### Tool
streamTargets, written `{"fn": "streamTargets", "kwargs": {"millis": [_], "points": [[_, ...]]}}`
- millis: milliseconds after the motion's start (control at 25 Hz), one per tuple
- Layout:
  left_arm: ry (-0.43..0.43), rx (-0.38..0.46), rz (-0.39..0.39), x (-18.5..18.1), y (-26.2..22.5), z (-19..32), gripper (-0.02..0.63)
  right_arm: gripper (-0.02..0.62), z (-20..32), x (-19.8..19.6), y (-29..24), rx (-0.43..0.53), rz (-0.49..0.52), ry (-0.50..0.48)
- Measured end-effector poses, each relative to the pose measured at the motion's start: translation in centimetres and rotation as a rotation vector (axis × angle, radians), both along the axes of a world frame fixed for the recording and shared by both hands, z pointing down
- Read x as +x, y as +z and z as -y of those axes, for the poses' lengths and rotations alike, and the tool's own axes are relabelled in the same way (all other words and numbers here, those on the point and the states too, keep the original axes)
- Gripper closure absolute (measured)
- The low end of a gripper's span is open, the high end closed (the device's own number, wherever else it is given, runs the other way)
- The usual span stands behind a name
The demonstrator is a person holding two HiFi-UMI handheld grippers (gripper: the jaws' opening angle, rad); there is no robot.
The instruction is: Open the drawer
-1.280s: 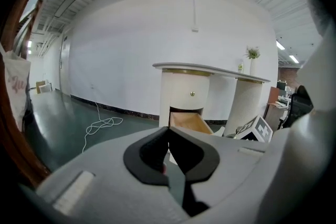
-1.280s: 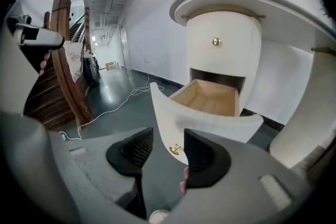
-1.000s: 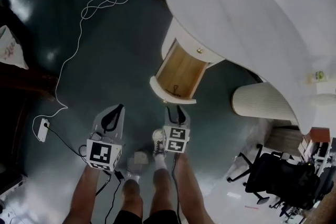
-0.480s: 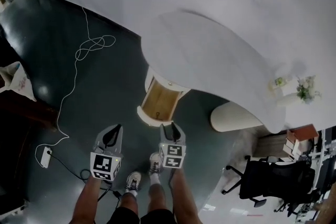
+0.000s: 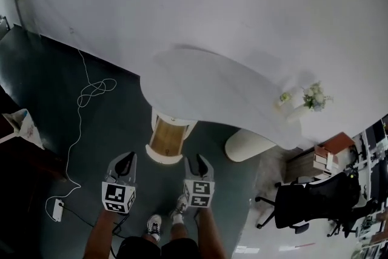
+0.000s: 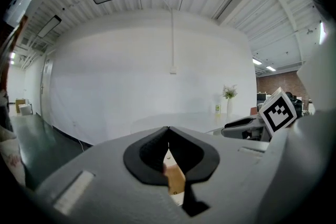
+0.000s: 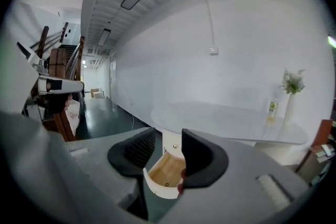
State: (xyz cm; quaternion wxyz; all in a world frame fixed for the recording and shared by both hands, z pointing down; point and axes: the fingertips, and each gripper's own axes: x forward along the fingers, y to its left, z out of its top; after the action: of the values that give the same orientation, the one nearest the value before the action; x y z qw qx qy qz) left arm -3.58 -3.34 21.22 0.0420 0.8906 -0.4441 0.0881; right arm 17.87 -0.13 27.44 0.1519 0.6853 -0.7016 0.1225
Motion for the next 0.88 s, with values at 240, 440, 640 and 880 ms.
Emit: {"fn": "streamTargets", "kwargs": {"millis": [240, 440, 640, 880], "points": [[0.073, 0.061, -0.017, 2.9, -5.5, -2.1, 0.595, 0.462, -3.7, 0.8, -7.3, 0.113, -0.044, 0.022], [0.110, 0.069, -0.025, 4.4, -7.8, -4.7, 0.595, 0.510, -7.1, 1.8, -10.9, 0.170, -0.062, 0.065], [0.120, 0.081, -0.048, 4.6, -9.6, -6.6, 0.596, 0.557, -10.1, 1.7, -12.8, 0.202, -0.067, 0.088], [0.171, 0.078, -0.038, 5.5, -10.1, -9.4, 0.595, 0.583, -13.1, 2.2, -13.6, 0.206, -0.088, 0.117]]}}
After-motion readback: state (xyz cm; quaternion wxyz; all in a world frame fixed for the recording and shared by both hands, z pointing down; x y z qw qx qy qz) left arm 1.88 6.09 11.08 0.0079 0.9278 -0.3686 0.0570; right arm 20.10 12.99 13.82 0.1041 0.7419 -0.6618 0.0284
